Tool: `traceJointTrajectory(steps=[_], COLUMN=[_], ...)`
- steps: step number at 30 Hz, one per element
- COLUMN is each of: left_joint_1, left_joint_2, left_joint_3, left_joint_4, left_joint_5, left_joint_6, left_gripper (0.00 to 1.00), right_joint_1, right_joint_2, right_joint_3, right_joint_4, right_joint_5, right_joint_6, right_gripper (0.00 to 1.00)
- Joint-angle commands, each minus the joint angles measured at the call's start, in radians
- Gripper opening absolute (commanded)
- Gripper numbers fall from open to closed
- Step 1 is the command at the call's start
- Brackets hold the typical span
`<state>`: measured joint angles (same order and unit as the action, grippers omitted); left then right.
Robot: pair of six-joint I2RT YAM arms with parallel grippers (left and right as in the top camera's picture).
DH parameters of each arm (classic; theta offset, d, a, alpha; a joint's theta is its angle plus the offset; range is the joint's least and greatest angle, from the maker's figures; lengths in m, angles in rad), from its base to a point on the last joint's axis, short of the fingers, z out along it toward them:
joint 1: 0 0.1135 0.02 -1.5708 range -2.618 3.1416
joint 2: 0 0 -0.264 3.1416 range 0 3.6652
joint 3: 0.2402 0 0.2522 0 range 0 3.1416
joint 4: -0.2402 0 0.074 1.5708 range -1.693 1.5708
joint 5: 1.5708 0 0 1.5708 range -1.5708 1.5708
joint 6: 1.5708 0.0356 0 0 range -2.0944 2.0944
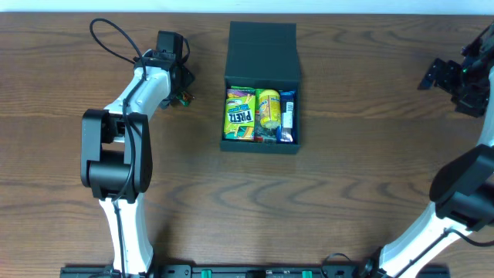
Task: Pack container
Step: 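Move the left gripper to the red KitKat bar and grasp it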
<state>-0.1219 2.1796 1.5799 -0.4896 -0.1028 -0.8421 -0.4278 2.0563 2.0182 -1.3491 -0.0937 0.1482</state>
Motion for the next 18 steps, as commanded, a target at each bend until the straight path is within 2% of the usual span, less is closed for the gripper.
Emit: traceJointTrajectory(steps=[1,7,10,11,15,17,18], left_joint_1=[-0.004,-0.004,-0.004,-0.004,-0.003,-0.003,-0.003], left_joint_2=[0.035,0.072,0.071,0.071,0.064,0.064,0.064], left_joint_3=[-0.003,-0.003,-0.001,0.0,0.008,0.026,0.035], left_joint_4=[-0.003,-0.01,-0.008,-0.008,-0.012,-0.024,-0.034], left_joint_5=[0.013,0.075,0.075,0.078,0.077,0.077,0.077], left_joint_6=[-0.011,-0.011,-0.008,-0.001,0.057,0.087,0.097], left_gripper=[0.77,0.76,0.7,0.66,0.38,0.27,0.25], right_joint_1=[-0.003,-0.003,-0.003,-0.003,-0.003,-0.003,-0.003], right_joint_2=[0.005,0.005,0.005,0.005,0.005,0.005,0.005], right_joint_3=[-0.006,-0.006,-0.006,-0.006,-0.006,-0.006,-0.006], right_joint_4=[-0.002,-0.008,-0.009,-0.009,-0.009,-0.008,-0.008], right_joint_5=[-0.001,-0.001,0.0,-0.001,0.0,-0.001,0.0], right_joint_6=[-0.014,-0.014,-0.014,-0.014,-0.014,-0.014,-0.014], right_gripper=[0.99,0.99,0.99,0.99,0.99,0.99,0.99])
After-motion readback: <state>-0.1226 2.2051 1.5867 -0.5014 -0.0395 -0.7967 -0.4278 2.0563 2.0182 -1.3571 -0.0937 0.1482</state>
